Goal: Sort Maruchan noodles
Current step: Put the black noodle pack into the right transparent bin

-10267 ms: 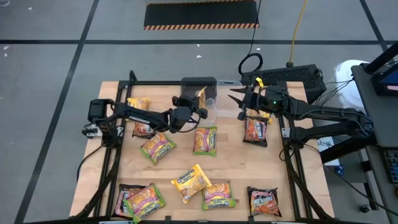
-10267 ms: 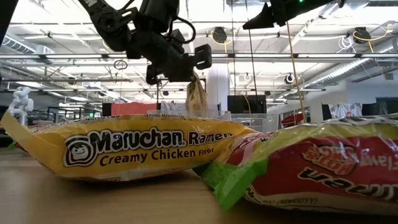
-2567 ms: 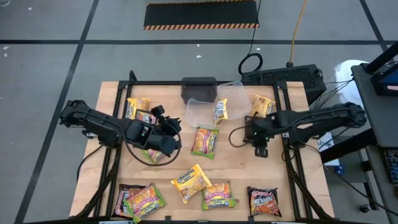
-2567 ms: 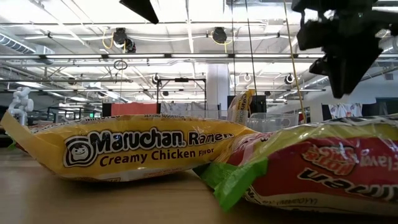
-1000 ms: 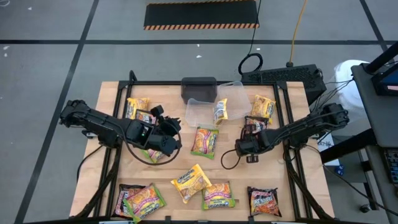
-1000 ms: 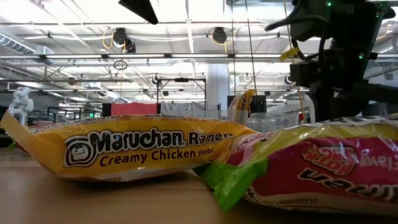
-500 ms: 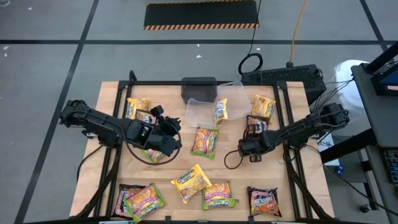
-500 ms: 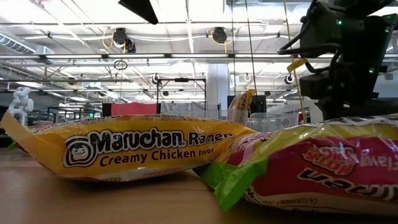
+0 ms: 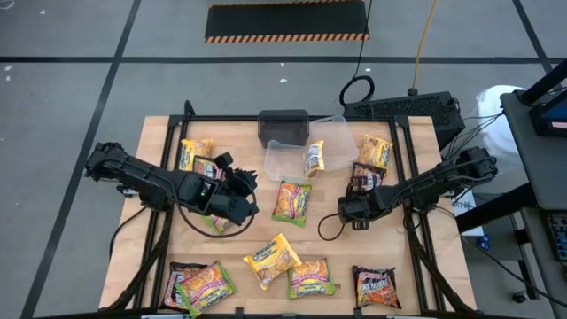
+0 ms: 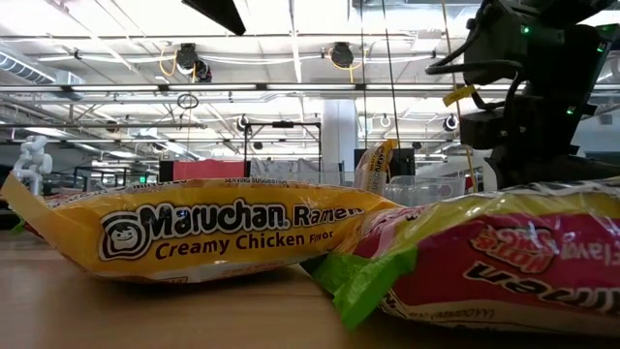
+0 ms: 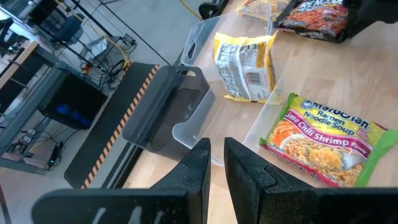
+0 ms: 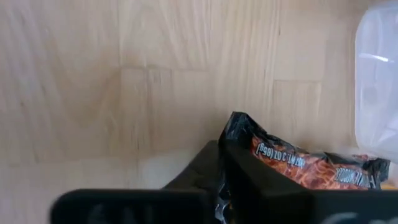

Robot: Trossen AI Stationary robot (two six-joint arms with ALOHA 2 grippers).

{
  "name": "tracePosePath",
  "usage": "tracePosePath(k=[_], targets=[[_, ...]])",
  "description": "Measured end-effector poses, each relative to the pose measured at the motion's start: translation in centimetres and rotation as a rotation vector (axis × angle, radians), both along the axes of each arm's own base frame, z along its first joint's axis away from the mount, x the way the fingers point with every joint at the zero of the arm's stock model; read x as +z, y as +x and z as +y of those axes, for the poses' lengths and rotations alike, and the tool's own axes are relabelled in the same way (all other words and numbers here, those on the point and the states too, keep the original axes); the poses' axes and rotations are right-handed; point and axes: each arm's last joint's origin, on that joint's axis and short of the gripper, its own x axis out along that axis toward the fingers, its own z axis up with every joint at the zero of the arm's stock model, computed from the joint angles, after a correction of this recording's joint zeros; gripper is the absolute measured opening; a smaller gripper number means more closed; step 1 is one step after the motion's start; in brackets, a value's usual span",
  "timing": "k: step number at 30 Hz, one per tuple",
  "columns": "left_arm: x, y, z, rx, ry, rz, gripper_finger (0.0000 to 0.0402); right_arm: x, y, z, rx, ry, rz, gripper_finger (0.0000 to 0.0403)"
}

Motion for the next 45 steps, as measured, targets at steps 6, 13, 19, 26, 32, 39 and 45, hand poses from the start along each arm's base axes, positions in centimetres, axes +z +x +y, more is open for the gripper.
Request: tracePosePath(k=[6, 13, 19, 26, 32, 39, 45], targets=[[0.0, -0.1, -0.4, -0.010, -0.004, -0.004, 0.0053, 0.0, 0.3, 0.1, 0.000, 0.008, -0.030, 0.0003], [0.0, -0.1, -0.5, -0.015, -0.008, -0.006, 0.0053, 0.0, 0.3, 0.2, -0.043, 0.046, -0.038, 0.0012], [0.0, -0.1, -0.5, -0.015, -0.008, -0.006, 0.0053, 0.0, 0.3, 0.2, -0.066, 0.055, -0.045, 0.0031], [0.0, -0.1, -0.5, -0.015, -0.008, -0.006, 0.0053, 0.0, 0.3, 0.2, -0.063, 0.051, -0.045, 0.0085], [0.0, -0.1, -0.5, -0.015, -0.008, -0.006, 0.0053, 0.0, 0.2, 0.1, -0.063, 0.048, -0.043, 0.0114], [0.0, -0.1, -0.5, -0.015, -0.007, -0.005, 0.0053, -0.5, -0.4, -0.3, -0.069, -0.044, -0.034, 0.0105], [0.0, -0.1, -0.5, -0.013, -0.010, -0.008, 0.0053, -1.8, -1.7, -0.6, -0.075, -0.061, -0.009, 0.0089]])
